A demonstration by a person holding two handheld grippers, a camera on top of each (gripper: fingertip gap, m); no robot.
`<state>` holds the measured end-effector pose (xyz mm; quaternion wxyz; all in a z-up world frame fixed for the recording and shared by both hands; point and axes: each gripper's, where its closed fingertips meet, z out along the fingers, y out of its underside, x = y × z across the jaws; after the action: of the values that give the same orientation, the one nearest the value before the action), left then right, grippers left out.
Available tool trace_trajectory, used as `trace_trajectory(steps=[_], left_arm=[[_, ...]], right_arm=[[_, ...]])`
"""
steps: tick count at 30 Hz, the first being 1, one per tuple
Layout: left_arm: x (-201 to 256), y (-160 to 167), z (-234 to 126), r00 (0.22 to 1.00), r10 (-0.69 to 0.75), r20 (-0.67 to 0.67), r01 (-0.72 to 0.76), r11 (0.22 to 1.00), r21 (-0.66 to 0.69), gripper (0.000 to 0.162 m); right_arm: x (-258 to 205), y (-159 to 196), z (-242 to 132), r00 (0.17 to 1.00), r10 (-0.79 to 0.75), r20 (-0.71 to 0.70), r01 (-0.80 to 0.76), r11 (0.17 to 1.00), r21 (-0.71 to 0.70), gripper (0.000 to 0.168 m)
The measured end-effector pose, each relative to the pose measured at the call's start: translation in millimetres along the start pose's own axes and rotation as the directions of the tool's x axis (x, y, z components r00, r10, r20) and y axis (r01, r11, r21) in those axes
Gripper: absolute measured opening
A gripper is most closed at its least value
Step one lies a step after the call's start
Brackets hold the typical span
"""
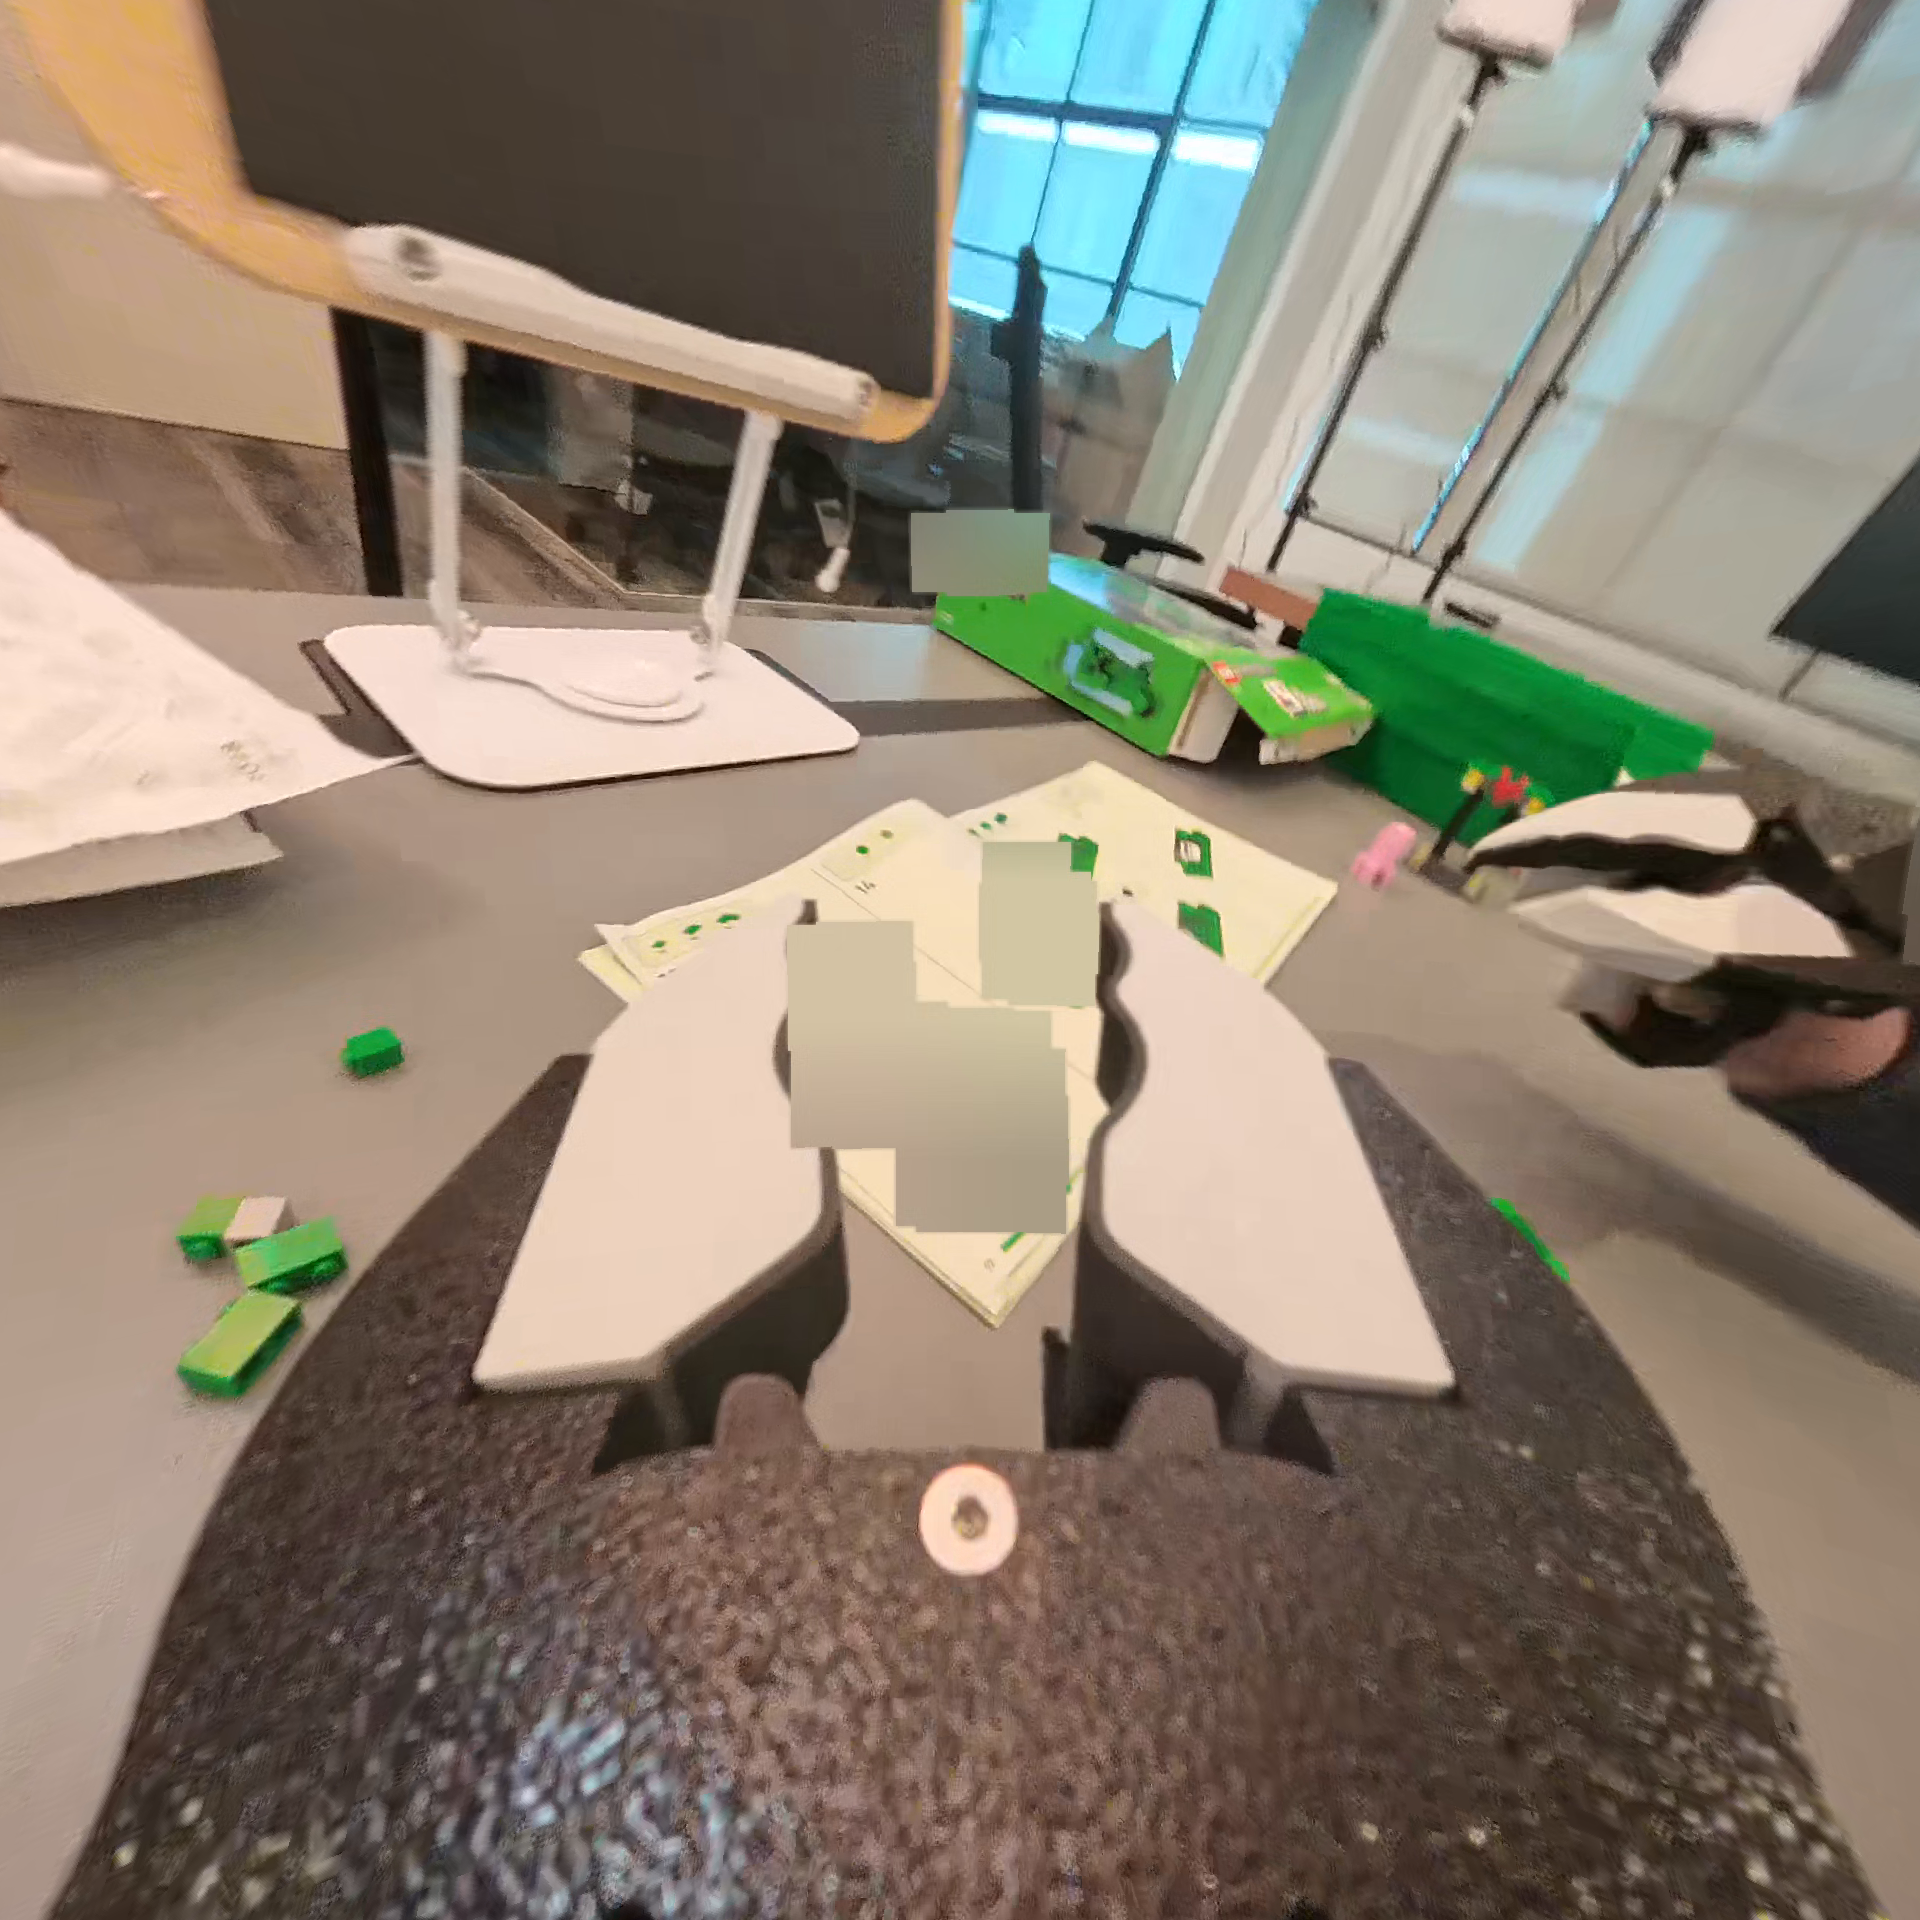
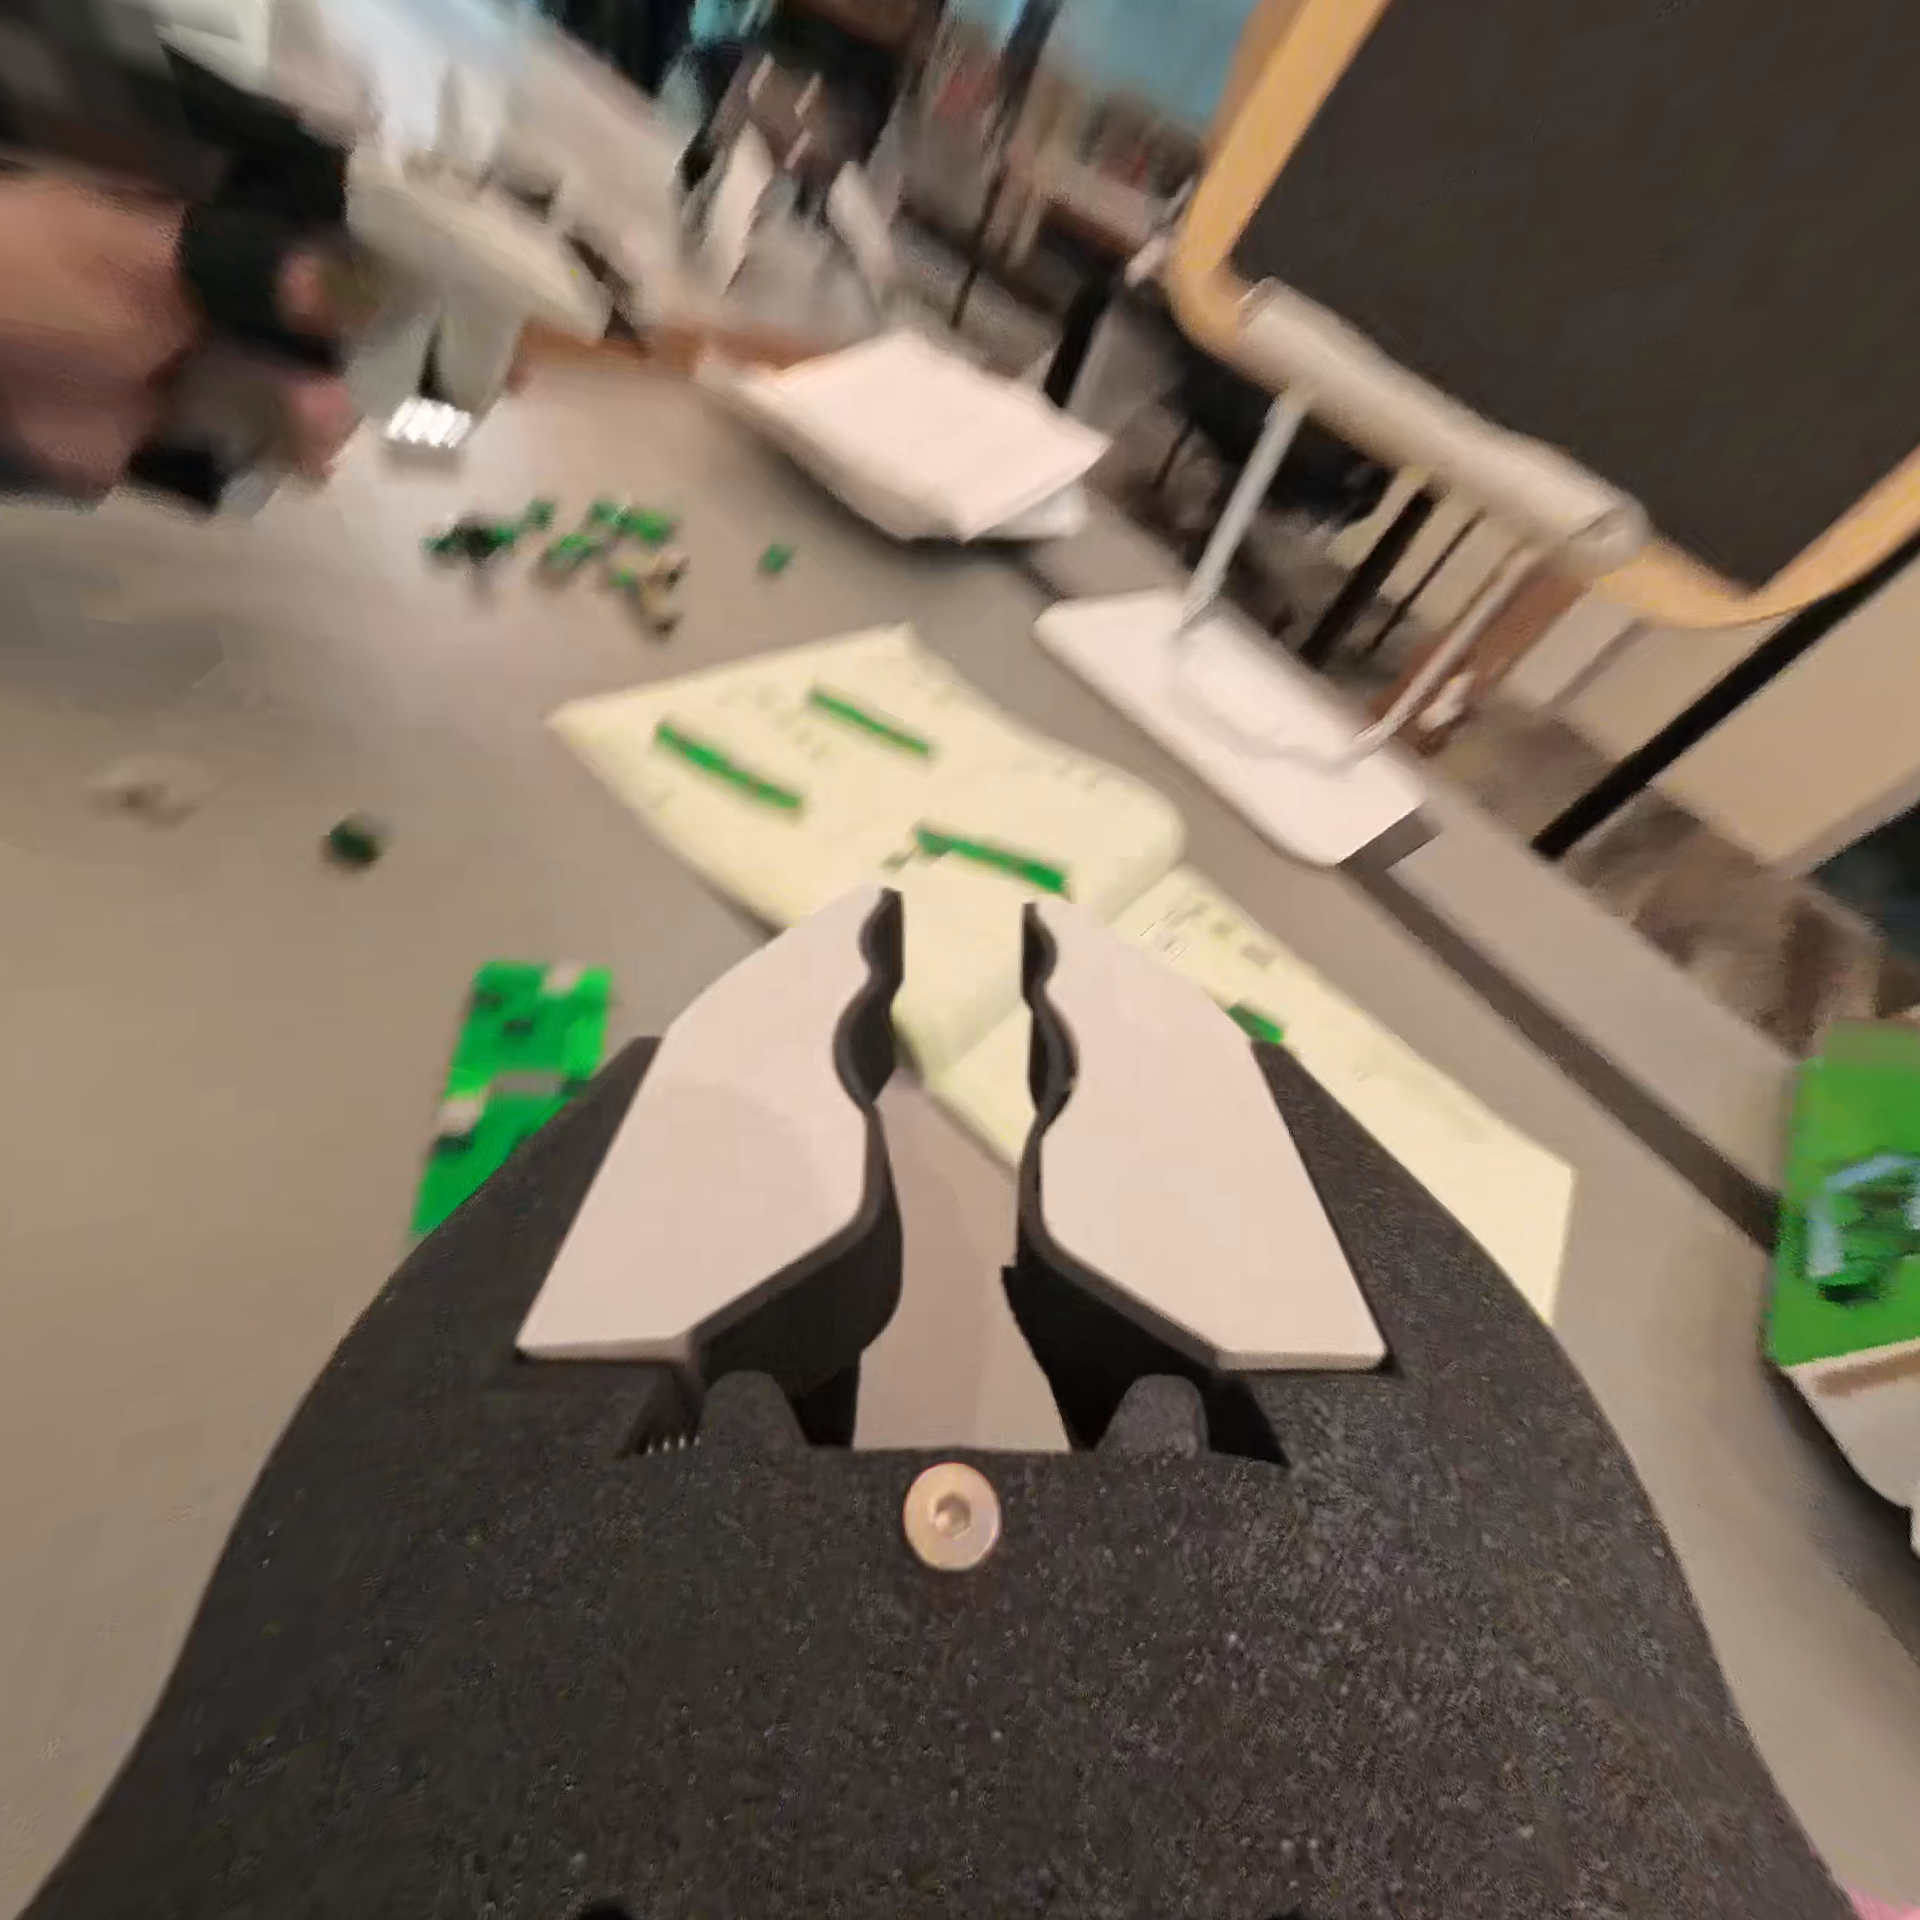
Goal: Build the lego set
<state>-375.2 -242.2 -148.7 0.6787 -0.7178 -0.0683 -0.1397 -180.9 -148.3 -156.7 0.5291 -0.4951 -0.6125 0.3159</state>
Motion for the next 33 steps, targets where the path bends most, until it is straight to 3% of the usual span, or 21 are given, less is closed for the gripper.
trace_trajectory(steps=[4, 6, 11, 16, 23, 25, 27, 30, 33], left_arm=[[-10.3, 8.3, 3.5, 0.998, 0.039, 0.055, -0.039, 0.999, 0.003, 0.029], [-11.3, 11.5, 2.8, 0.985, 0.142, 0.101, -0.143, 0.99, 0.006, 0.0], [-14.0, 12.6, 6.6, 0.917, 0.335, 0.218, -0.341, 0.94, -0.009, 0.0], [-1.8, 11.0, 15.7, 0.898, 0.375, 0.229, -0.391, 0.92, 0.026, 0.0], [2.2, 15.5, 23.3, 0.849, 0.466, 0.249, -0.48, 0.877, -0.008, 0.0], [4.1, 14.4, 21.5, 0.856, 0.461, 0.235, -0.477, 0.879, 0.012, 0.0], [5.7, 13.1, 20.5, 0.867, 0.452, 0.211, -0.469, 0.883, 0.034, 0.0], [10.8, 12.0, 20.7, 0.884, 0.441, 0.157, -0.455, 0.888, 0.069, 0.0], [13.3, 12.8, 22.3, 0.889, 0.44, 0.129, -0.451, 0.89, 0.074, 0.0]], right_arm=[[30.4, -5.9, 34.9, 0.99, 0.063, -0.128, -0.046, 0.989, 0.139, 0.004], [32.7, -3.5, 48.5, 0.988, 0.034, -0.153, -0.008, 0.986, 0.165, 0.0], [25.4, 4.2, 61.8, 0.991, -0.006, -0.13, 0.033, 0.979, 0.201, 0.0], [20.6, -1.9, 59.5, 0.998, 0.016, -0.063, 0.001, 0.966, 0.259, 0.0], [26.1, -1.9, 53.3, 0.994, 0.054, -0.093, -0.026, 0.961, 0.275, 0.0], [14.0, 0.4, 53.2, 1.0, 0.012, -0.024, -0.006, 0.969, 0.246, 0.0], [-15.7, 11.2, 52.8, 0.98, -0.075, 0.184, 0.046, 0.986, 0.159, 0.0], [-42.8, 35.3, 41.3, 0.887, -0.14, 0.44, 0.165, 0.986, -0.018, 0.0], [-55.4, 51.9, 23.3, 0.8, -0.104, 0.591, 0.214, 0.97, -0.119, 0.0]])
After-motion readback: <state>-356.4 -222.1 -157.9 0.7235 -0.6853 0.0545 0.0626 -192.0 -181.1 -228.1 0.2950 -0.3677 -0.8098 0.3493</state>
